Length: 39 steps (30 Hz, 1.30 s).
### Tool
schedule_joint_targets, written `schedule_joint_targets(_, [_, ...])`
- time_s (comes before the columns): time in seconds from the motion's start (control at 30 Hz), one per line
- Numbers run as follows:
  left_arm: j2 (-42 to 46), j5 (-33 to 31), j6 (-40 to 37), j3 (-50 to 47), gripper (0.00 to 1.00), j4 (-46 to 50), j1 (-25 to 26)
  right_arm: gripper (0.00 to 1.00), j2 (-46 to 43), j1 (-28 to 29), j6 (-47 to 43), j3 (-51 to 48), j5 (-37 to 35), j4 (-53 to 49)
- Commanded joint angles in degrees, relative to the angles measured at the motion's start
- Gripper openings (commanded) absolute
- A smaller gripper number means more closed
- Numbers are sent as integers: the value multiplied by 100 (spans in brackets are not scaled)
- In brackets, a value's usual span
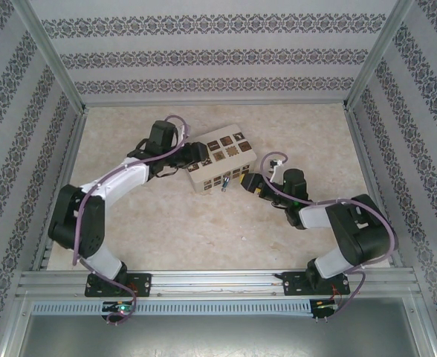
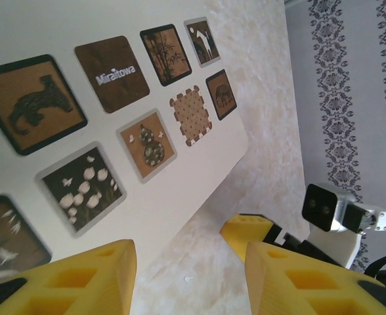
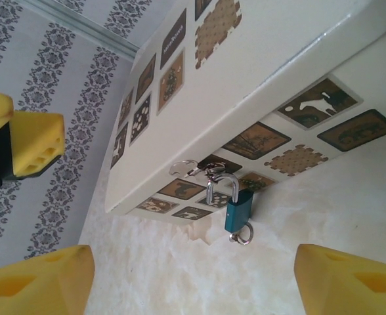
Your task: Unlock a padlock with a key
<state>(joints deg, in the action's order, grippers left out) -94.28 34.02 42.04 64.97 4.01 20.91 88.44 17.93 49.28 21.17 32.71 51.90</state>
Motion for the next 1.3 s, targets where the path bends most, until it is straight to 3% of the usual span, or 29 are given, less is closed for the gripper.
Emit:
schedule_joint_targets(0.0, [-281, 271, -52, 291, 46, 134, 81, 77, 239, 124, 145, 80, 106, 636])
schedule_joint_targets(0.93, [-912, 233, -74, 227, 46, 362, 108, 63, 1717, 663, -386, 1153, -111, 695])
schedule_joint_targets(1.27, [-941, 241, -82, 232, 46, 366, 112, 63, 2038, 720, -459, 1385, -75, 723])
